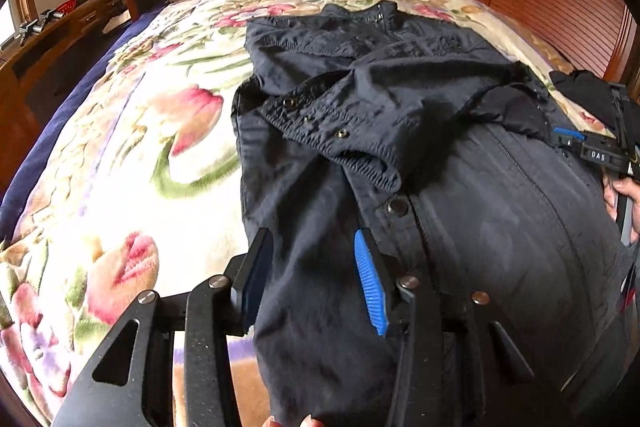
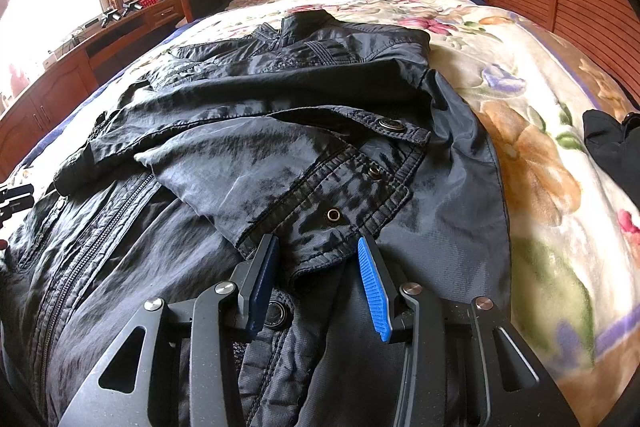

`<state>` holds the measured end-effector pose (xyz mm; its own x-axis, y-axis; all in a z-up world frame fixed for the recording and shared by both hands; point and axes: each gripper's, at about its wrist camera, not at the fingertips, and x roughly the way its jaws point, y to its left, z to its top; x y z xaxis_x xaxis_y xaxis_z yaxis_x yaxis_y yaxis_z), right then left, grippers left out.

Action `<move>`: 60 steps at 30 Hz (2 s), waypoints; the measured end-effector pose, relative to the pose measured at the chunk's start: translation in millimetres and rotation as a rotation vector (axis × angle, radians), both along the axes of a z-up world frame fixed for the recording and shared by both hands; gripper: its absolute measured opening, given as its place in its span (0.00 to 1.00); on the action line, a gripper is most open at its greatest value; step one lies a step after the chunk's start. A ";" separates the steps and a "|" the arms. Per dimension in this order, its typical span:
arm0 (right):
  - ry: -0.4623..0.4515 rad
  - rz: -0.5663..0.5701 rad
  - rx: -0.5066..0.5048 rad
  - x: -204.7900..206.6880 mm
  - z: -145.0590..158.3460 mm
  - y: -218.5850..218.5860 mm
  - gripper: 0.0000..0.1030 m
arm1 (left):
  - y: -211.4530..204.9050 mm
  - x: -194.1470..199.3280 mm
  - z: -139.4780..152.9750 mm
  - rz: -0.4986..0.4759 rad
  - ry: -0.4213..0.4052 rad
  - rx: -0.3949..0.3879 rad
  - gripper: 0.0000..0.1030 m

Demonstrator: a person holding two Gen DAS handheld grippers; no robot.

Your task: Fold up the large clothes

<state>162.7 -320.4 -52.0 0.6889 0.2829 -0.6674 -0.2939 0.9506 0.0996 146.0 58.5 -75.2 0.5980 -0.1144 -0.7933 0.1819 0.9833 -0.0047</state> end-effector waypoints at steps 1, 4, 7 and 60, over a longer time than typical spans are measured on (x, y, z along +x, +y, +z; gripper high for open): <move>0.000 0.000 0.000 0.0 0.0 0.0 0.41 | 1.0 -1.1 -0.5 0.002 0.003 0.000 0.42; 0.000 0.000 0.000 -0.1 0.0 -0.1 0.41 | 3.9 -4.0 -0.5 0.014 0.005 0.002 0.42; 0.000 0.001 0.001 -0.3 -0.3 -0.1 0.41 | 4.7 -8.0 0.8 0.021 0.004 0.006 0.42; 0.096 0.001 -0.138 -131.2 32.6 -59.4 0.42 | 40.9 -51.5 -22.5 0.045 0.087 0.014 0.43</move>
<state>31.6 -379.7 -19.4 0.6196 0.1849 -0.7628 -0.2907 0.9568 -0.0041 94.5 99.4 -97.7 0.5312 -0.0771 -0.8437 0.1367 0.9906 -0.0044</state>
